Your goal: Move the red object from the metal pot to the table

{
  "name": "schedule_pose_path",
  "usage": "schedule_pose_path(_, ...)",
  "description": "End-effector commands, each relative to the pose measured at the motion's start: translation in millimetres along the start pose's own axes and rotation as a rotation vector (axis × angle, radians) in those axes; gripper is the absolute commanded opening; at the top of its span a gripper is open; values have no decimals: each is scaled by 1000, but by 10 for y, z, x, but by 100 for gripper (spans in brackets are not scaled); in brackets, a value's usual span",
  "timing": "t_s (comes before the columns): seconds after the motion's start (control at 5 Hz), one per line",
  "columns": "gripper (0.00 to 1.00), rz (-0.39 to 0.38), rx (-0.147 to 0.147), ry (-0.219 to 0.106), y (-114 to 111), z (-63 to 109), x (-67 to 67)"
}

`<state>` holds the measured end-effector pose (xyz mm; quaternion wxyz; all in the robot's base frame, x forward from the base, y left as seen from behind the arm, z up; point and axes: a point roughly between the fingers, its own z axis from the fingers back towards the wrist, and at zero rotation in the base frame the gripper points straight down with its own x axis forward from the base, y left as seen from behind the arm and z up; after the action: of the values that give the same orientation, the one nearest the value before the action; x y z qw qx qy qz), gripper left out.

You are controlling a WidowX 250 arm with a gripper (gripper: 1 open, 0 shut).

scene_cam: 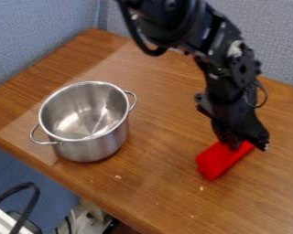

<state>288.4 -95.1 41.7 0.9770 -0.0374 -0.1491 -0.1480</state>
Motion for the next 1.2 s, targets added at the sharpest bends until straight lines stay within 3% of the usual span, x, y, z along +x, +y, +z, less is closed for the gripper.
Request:
schedule_pose_path(0.0,0,25,36,117,13,-155,-238)
schedule_pose_path(0.4,0,76,59,201,25,-17,-370)
schedule_pose_path(0.6,100,134,74,227,63,39,-376)
schedule_pose_path(0.8,0,189,91,245,109,96,-374)
schedule_pose_path(1.0,0,158,92,254,49,66,-357)
